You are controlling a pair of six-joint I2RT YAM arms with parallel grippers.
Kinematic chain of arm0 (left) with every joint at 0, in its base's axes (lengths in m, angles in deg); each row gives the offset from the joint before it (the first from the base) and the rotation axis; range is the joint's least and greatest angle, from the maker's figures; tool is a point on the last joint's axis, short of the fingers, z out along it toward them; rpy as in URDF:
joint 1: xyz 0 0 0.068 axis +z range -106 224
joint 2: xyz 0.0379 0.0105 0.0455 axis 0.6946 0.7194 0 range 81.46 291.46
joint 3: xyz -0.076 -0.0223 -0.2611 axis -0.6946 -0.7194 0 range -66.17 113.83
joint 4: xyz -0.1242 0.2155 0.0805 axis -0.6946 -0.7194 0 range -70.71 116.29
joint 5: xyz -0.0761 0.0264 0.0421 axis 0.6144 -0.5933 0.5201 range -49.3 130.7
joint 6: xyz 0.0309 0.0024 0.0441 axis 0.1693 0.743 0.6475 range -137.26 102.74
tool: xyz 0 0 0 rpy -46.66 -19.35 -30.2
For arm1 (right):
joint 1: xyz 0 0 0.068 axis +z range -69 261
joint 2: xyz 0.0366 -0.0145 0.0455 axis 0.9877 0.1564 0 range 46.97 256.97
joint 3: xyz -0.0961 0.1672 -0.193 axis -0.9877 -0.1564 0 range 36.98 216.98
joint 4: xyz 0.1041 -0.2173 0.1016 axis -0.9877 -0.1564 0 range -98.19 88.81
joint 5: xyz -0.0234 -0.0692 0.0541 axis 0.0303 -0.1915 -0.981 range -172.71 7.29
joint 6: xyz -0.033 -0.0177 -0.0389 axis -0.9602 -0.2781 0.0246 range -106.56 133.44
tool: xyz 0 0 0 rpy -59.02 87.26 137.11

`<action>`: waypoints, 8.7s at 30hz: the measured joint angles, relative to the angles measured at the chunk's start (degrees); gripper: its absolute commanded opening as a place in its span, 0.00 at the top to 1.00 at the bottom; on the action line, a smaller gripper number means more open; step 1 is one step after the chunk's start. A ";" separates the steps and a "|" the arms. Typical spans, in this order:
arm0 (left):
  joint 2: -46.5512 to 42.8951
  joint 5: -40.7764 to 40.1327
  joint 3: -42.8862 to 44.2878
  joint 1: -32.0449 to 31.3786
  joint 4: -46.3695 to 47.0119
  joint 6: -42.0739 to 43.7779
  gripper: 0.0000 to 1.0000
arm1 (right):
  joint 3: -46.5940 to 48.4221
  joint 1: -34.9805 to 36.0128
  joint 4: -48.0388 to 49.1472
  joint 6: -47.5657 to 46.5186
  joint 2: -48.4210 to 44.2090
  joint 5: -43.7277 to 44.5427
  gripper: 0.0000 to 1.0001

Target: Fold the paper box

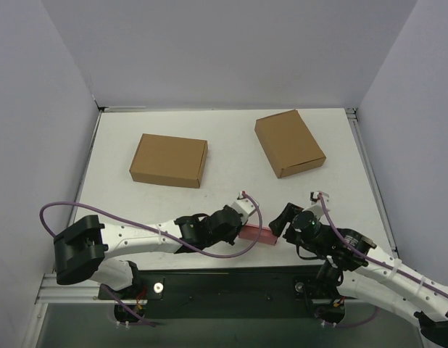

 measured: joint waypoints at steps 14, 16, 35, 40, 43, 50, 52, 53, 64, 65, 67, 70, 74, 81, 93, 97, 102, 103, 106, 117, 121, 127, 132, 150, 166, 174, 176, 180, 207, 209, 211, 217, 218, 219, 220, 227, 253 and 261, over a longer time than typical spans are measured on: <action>0.20 0.00 0.24 0.00 -0.09 0.02 1.00 | -6.21 0.00 1.88 2.51 0.07 0.00 0.41; 0.20 0.00 0.24 0.00 -0.09 0.02 1.00 | -6.56 0.00 2.12 2.69 0.09 0.00 0.41; 0.20 0.00 0.24 0.00 -0.09 0.04 1.00 | -6.95 -2.67 3.74 2.71 -0.83 -0.02 0.37; 0.20 0.00 0.24 0.00 -0.11 0.04 1.00 | -6.95 -3.32 4.72 2.14 -0.63 -0.24 0.42; 0.20 0.00 0.26 0.00 -0.11 0.04 1.00 | -7.15 -3.32 5.11 2.19 -0.39 -0.76 0.47; 0.46 -0.02 0.66 -0.02 -0.61 0.02 1.00 | -9.66 -1.86 6.21 4.15 -1.84 -1.40 0.52; 0.50 -0.04 0.68 -0.02 -0.59 0.04 1.00 | -9.73 -0.85 6.19 4.87 -2.16 -1.33 0.53; 0.50 -0.04 0.68 -0.02 -0.61 0.04 1.00 | -9.88 -0.48 6.27 5.11 -2.16 -1.18 0.53; 0.90 -0.04 1.20 -0.02 -1.07 0.04 1.00 | -10.60 1.44 5.49 7.65 -2.91 -0.11 0.46; 0.92 -0.04 1.20 -0.02 -1.07 0.04 1.00 | -10.60 1.51 5.25 7.78 -3.21 -0.09 0.46; 0.92 -0.04 1.20 -0.02 -1.07 0.04 1.00 | -10.58 1.66 4.81 7.96 -3.96 -0.07 0.45; 0.92 -0.04 1.20 -0.02 -1.07 0.04 1.00 | -10.58 1.68 4.24 8.04 -5.40 -0.04 0.44; 0.92 -0.04 1.20 -0.02 -1.07 0.04 1.00 | -10.54 1.68 3.37 8.37 -6.91 -0.02 0.44; 1.03 -0.04 1.40 -0.02 -1.27 0.04 1.00 | -10.54 2.75 2.49 9.33 -7.58 0.07 0.44; 1.36 -0.09 1.86 -0.04 -1.70 0.04 1.00 | -10.54 5.11 2.08 11.47 -7.65 0.46 0.49; 1.36 -0.11 1.90 -0.07 -1.79 0.04 1.00 | -10.80 5.38 2.01 12.41 -7.65 0.66 0.50; 1.36 -0.07 1.90 -0.13 -1.77 0.26 1.00 | -11.98 5.38 2.45 13.66 -8.24 0.98 0.52; 1.36 -0.07 1.90 -0.15 -1.77 0.37 1.00 | -12.15 5.38 2.67 13.97 -8.35 1.09 0.52; 1.36 -0.07 1.92 -0.24 -1.75 0.74 1.00 | -12.46 5.38 3.02 14.45 -8.50 1.36 0.52; 1.27 -0.24 1.90 -0.46 -1.73 1.33 0.97 | -14.03 5.38 4.59 16.61 -10.10 1.38 0.59; 0.42 0.02 1.05 -0.50 -1.36 1.49 0.82 | -14.49 5.38 5.16 17.16 -10.67 1.36 0.59; -1.86 1.22 -0.76 -0.72 -1.55 2.01 0.68 | -14.69 5.42 5.70 17.35 -10.64 1.38 0.59; -2.40 2.32 -0.87 -0.81 -2.21 2.86 0.75 | -14.69 5.42 5.68 17.38 -10.62 1.40 0.59; -2.54 9.35 -0.90 3.74 -1.42 4.83 1.00 | -11.69 5.42 2.43 14.78 -7.30 3.32 0.33; -1.95 10.95 -0.42 4.13 -1.44 5.70 1.00 | -8.76 2.69 1.77 12.48 -7.98 3.80 0.44; -0.28 10.56 1.22 4.15 -1.92 5.62 1.00 | -10.84 3.85 1.75 14.40 -11.61 1.57 0.48; -0.07 10.43 1.46 4.13 -2.01 5.60 1.00 | -11.47 4.39 1.79 15.06 -11.65 1.27 0.49; 0.11 10.21 1.64 4.13 -2.08 5.53 1.00 | -12.41 5.38 1.77 15.98 -11.65 1.01 0.51; 0.20 9.99 1.68 4.13 -2.08 4.57 1.00 | -13.31 8.81 2.21 19.41 -10.73 1.73 0.48; 0.20 9.99 1.68 4.13 -2.08 4.57 1.00 | -13.31 8.81 2.14 19.26 -10.97 2.03 0.47; 0.22 9.99 1.68 4.13 -2.05 4.57 1.00 | -13.29 8.81 2.10 19.21 -11.08 2.40 0.47; 0.24 9.99 1.68 4.13 -2.03 4.55 1.00 | -13.27 8.81 1.68 19.10 -11.08 3.34 0.47; 0.24 9.99 1.68 4.13 -2.03 4.55 1.00 | -13.27 8.81 1.60 19.06 -11.08 3.58 0.47; 0.24 10.01 1.68 4.13 -2.01 4.55 1.00 | -13.27 8.81 1.55 19.06 -11.08 3.78 0.47; 0.24 10.01 1.68 4.13 -2.01 4.55 1.00 | -13.27 8.81 1.51 19.06 -11.06 3.93 0.47; 0.26 10.01 1.68 4.13 -1.99 4.55 1.00 | -13.27 8.81 1.38 19.12 -11.06 4.11 0.47; -1.92 12.68 0.37 4.04 -2.64 6.56 0.70 | -15.78 8.81 4.79 25.05 -11.91 3.98 0.58; -3.69 15.56 -0.22 4.11 -3.15 7.63 0.54 | -15.85 8.81 5.53 25.90 -11.04 4.42 0.60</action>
